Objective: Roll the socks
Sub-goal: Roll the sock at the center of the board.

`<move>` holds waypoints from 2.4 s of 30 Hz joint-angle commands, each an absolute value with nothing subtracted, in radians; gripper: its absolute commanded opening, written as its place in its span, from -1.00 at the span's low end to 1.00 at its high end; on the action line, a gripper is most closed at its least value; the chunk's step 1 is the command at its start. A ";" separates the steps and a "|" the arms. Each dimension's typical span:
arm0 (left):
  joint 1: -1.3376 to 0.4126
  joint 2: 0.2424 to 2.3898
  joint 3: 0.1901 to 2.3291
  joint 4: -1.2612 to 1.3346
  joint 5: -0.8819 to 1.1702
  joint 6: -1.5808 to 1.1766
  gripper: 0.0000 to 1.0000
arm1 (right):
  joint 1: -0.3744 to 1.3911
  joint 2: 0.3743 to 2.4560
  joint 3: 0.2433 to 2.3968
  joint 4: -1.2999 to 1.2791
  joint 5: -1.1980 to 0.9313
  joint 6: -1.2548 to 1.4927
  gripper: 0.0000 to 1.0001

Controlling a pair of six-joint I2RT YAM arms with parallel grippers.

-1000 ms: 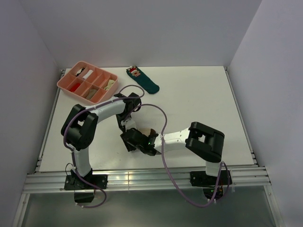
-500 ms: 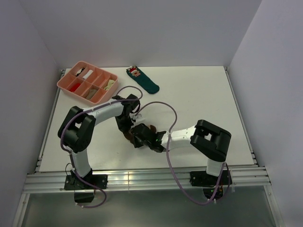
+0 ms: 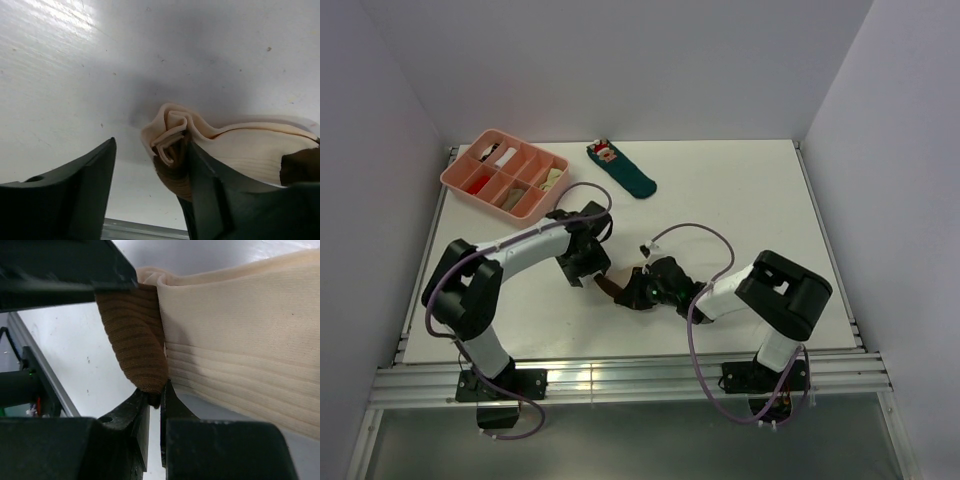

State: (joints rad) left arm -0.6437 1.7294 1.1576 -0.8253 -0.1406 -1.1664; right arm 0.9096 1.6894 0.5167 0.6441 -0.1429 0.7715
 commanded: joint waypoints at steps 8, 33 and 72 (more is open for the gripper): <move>-0.635 1.479 0.978 -0.530 -0.187 -1.207 0.48 | 0.844 1.736 0.371 0.759 -0.259 0.900 -1.00; -0.635 1.272 0.356 0.319 0.081 -1.028 0.40 | 0.785 1.855 0.290 0.885 -0.370 1.063 -1.00; -0.637 1.494 0.701 -0.228 -0.143 -0.922 -0.99 | 0.781 1.542 0.445 0.383 -0.197 0.795 -0.15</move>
